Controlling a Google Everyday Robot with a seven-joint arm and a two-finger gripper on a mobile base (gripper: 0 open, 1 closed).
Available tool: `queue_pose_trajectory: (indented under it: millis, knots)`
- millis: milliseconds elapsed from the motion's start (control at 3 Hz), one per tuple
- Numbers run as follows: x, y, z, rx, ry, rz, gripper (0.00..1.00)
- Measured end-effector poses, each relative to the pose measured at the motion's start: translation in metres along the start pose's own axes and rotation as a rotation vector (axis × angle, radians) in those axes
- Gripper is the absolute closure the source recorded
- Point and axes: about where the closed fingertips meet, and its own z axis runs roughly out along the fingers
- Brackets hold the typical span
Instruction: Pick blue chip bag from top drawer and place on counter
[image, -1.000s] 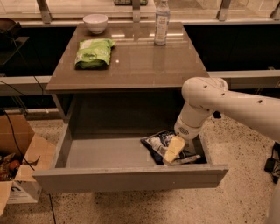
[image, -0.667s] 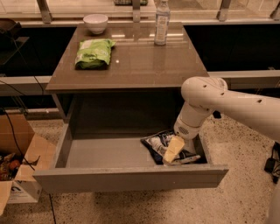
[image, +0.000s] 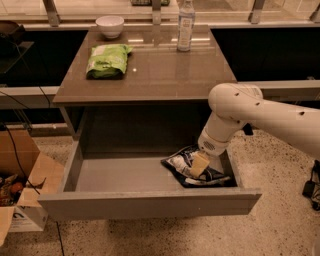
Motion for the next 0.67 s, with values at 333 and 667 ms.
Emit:
queue_pose_trajectory:
  millis: [333, 667]
  knots:
    - [-0.0139, 0.0023, -0.0151, 0.015, -0.05, -0.019, 1.0]
    - [-0.0204, 0.0101, -0.0205, 0.014, -0.071, -0.039, 1.0]
